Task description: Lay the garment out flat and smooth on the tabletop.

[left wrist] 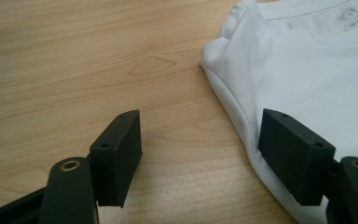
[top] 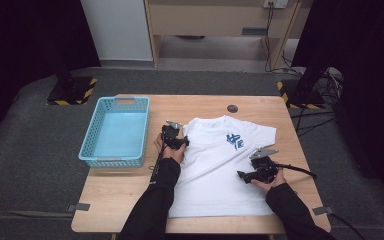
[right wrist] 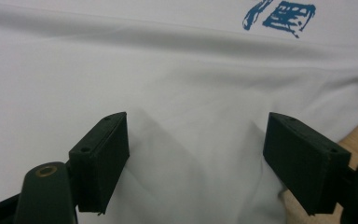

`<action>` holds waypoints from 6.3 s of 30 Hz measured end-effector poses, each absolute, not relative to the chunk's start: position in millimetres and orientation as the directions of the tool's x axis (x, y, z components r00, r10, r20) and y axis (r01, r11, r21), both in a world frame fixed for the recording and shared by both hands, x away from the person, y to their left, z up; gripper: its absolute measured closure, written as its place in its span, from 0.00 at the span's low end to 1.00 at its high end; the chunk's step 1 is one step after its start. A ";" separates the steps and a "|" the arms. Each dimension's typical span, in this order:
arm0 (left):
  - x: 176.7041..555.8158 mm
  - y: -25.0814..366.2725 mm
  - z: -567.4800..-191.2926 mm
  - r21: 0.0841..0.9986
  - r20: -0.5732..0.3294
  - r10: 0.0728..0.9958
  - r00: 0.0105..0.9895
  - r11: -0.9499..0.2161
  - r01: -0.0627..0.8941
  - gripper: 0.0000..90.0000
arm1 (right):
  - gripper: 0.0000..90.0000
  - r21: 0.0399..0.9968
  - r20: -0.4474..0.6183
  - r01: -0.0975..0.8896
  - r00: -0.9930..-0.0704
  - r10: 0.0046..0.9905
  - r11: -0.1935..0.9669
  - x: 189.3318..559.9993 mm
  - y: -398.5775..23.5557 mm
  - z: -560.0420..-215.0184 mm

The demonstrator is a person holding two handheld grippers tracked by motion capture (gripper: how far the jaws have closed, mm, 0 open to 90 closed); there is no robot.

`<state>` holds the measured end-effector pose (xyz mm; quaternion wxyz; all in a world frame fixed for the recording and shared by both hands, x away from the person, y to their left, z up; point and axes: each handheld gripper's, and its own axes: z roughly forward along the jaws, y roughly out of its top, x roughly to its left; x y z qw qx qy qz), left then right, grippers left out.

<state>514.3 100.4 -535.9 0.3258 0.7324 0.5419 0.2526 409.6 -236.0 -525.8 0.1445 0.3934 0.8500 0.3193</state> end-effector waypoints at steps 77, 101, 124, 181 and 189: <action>538.1 31.6 -529.0 0.729 -0.033 0.808 0.588 -0.383 0.567 0.62 | 0.25 0.690 0.049 0.592 -0.613 0.789 0.417 412.8 -246.3 -507.0; 524.3 34.2 -521.8 0.734 -0.037 0.797 0.602 -0.387 0.557 1.00 | 0.24 0.679 0.042 0.593 -0.620 0.783 0.433 412.5 -245.0 -509.1; 510.9 81.1 -465.4 0.774 0.151 0.887 0.437 -0.381 0.506 1.00 | 0.24 0.656 0.027 0.599 -0.626 0.779 0.459 412.6 -240.3 -515.9; 495.6 131.3 -523.6 0.676 0.035 0.904 0.425 -0.335 0.657 0.48 | 0.18 0.650 0.066 0.611 -0.638 0.767 0.452 404.2 -237.5 -517.8; 467.8 137.6 -513.4 0.624 0.112 0.935 0.335 -0.329 0.709 0.40 | 0.18 0.646 0.071 0.617 -0.635 0.769 0.449 404.4 -237.4 -517.6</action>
